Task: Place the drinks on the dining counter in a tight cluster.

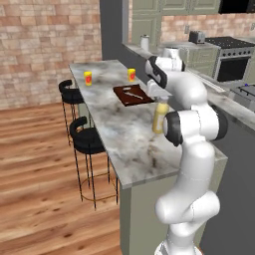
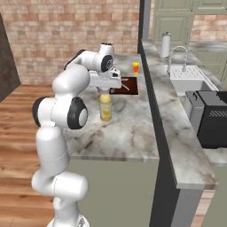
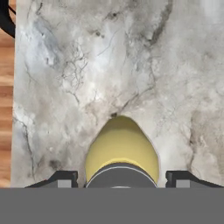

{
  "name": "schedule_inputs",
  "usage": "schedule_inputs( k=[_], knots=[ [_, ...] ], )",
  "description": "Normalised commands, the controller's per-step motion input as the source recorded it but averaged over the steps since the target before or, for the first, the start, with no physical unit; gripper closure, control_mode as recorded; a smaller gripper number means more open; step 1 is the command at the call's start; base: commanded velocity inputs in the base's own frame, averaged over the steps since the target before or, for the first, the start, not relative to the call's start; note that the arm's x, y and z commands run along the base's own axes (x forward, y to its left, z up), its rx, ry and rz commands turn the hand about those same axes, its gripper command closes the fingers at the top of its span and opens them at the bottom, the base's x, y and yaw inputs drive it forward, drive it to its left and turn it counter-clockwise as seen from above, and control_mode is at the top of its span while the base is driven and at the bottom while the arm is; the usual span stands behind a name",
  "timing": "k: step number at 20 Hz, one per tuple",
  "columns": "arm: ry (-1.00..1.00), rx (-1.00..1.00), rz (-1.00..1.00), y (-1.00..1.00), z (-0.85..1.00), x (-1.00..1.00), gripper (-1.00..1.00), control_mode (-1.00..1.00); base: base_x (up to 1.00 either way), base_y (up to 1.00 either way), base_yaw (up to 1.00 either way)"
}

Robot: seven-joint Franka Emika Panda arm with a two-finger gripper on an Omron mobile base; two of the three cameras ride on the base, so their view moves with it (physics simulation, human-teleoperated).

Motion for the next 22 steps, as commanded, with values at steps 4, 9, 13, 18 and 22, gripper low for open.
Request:
schedule_inputs(
  k=[4, 9, 13, 18, 22],
  knots=[
    [0.0, 0.0, 0.0, 0.0, -0.32, 0.14, 1.0, -1.0, 0.0, 0.0, 0.0],
    [0.0, 0.0, -0.01, 0.0, -0.44, 0.1, 1.0, -1.0, 0.0, 0.0, 0.0],
    [0.0, 0.0, -0.02, 0.0, -0.52, 0.04, 1.0, -1.0, 0.0, 0.0, 0.0],
    [0.0, 0.0, -0.01, 0.03, -0.46, 0.05, 1.0, -1.0, 0.0, 0.0, 0.0],
    [0.0, 0.0, -0.02, 0.06, -0.27, 0.05, 1.0, -1.0, 0.0, 0.0, 0.0]
  ],
)
